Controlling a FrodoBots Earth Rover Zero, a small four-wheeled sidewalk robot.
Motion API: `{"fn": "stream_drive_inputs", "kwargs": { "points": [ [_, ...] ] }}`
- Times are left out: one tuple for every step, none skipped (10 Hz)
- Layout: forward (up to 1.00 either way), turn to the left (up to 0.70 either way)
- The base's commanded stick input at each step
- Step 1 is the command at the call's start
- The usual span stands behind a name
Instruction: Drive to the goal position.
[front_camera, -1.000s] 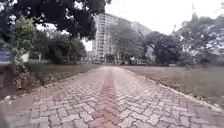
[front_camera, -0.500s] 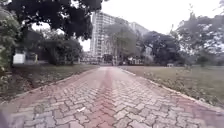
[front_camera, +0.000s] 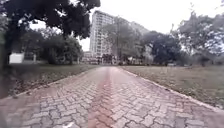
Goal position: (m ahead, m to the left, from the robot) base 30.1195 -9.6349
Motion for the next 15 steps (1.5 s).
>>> {"fn": "stream_drive_inputs", "kwargs": {
  "points": [
    [0.7,0.0],
    [0.7,0.0],
    [0.7,0.0],
    [0.7,0.0],
    [0.7,0.0],
    [0.7,0.0],
    [0.7,0.0],
    [0.7,0.0],
    [0.7,0.0],
    [0.7,0.0],
    [0.7,0.0],
    [0.7,0.0],
    [0.7,0.0],
    [0.7,0.0],
    [0.7,0.0]
  ]
}}
